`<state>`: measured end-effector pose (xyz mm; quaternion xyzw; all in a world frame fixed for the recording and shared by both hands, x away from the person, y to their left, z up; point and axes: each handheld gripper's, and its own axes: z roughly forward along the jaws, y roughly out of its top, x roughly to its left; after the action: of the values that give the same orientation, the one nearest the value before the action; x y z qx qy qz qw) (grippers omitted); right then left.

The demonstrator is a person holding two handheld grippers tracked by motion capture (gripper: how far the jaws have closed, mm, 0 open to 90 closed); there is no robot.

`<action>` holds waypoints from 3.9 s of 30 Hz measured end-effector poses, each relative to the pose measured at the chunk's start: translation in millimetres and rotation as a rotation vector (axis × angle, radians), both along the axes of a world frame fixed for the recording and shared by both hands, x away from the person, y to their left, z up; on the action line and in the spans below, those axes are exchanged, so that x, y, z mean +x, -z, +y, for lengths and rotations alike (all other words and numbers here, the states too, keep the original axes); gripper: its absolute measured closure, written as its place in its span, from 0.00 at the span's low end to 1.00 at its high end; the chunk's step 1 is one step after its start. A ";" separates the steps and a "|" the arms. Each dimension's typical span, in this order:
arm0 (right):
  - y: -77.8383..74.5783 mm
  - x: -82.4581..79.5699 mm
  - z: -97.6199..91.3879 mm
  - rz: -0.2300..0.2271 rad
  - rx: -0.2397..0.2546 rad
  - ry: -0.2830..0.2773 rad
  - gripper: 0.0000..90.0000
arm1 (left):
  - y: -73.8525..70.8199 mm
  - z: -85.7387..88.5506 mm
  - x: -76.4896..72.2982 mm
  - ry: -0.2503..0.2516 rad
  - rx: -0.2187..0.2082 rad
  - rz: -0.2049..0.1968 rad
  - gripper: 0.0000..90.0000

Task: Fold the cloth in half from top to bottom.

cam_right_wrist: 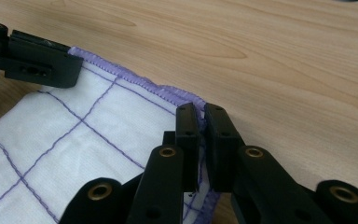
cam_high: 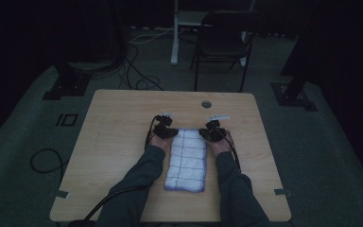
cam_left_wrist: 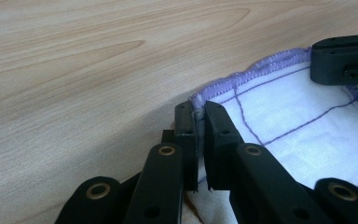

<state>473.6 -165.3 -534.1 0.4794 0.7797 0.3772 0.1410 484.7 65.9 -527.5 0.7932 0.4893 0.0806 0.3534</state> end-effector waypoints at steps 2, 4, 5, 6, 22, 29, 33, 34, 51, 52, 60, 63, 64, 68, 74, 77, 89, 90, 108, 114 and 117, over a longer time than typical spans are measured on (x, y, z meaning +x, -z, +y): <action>-1.7 0.0 0.1 -0.008 -0.003 -0.001 0.95 | -3.2 0.2 -0.6 0.000 -0.002 -0.011 0.95; -4.1 -0.2 -0.1 -0.014 -0.003 -0.002 0.96 | -6.2 0.0 -0.9 -0.003 -0.009 -0.019 0.95; -5.1 -0.1 -0.3 -0.019 -0.005 -0.003 0.96 | -8.4 0.1 -1.2 -0.002 -0.012 -0.029 0.95; -7.2 -0.3 -0.5 -0.025 -0.004 -0.004 0.96 | -10.3 0.4 -1.5 0.001 -0.011 -0.036 0.95; -28.7 -8.1 -3.7 -0.116 0.007 -0.025 0.96 | -32.2 3.9 -9.8 0.013 -0.041 -0.120 0.95; -38.3 -12.1 -6.2 -0.140 0.025 -0.027 0.96 | -43.6 4.1 -15.7 0.013 -0.050 -0.161 0.95; -41.1 -18.3 -6.9 -0.157 0.032 -0.031 0.96 | -45.4 5.6 -20.2 0.023 -0.059 -0.174 0.95; -41.5 -19.7 -7.2 -0.162 0.032 -0.033 0.96 | -46.3 7.0 -23.5 0.018 -0.075 -0.179 0.95; -55.6 -41.2 -6.1 -0.212 0.043 -0.068 0.96 | -57.2 14.9 -48.4 0.018 -0.111 -0.226 0.95; -56.4 -42.3 -5.8 -0.212 0.042 -0.071 0.96 | -57.5 15.4 -49.8 0.020 -0.112 -0.229 0.95; -60.6 -51.6 -4.5 -0.221 0.033 -0.094 0.96 | -59.2 19.3 -60.9 0.026 -0.129 -0.242 0.95; -62.1 -56.1 -4.7 -0.227 0.030 -0.099 0.96 | -59.8 20.1 -65.2 0.026 -0.140 -0.249 0.95; -62.6 -57.8 -4.9 -0.229 0.032 -0.100 0.96 | -60.2 20.3 -66.8 0.028 -0.143 -0.251 0.95; -63.6 -64.8 -6.4 -0.239 0.045 -0.102 0.96 | -61.8 21.3 -73.2 0.034 -0.154 -0.259 0.95; -63.8 -74.7 -7.5 -0.242 0.059 -0.103 0.96 | -62.0 23.1 -83.4 0.043 -0.162 -0.264 0.95; -63.5 -78.7 -7.9 -0.236 0.064 -0.109 0.96 | -62.4 24.2 -87.4 0.051 -0.160 -0.266 0.95; -67.0 -93.0 -5.6 -0.248 0.060 -0.125 0.96 | -61.5 29.5 -100.0 0.057 -0.178 -0.271 0.95; -67.0 -93.8 -5.6 -0.248 0.060 -0.125 0.96 | -61.5 29.5 -100.0 0.057 -0.178 -0.271 0.95; -61.2 -108.7 -7.8 -0.245 0.097 -0.116 0.96 | -57.8 32.0 -118.0 0.069 -0.200 -0.277 0.95; -61.6 -114.9 -7.5 -0.252 0.106 -0.123 0.96 | -56.4 34.8 -125.6 0.070 -0.215 -0.275 0.95; -61.7 -117.8 -7.2 -0.255 0.109 -0.127 0.96 | -56.1 35.8 -127.5 0.073 -0.217 -0.274 0.95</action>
<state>355.8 -172.4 -472.4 0.3842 0.7626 0.4851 0.1885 357.2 101.7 -471.4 0.7493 0.4134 0.1219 0.5028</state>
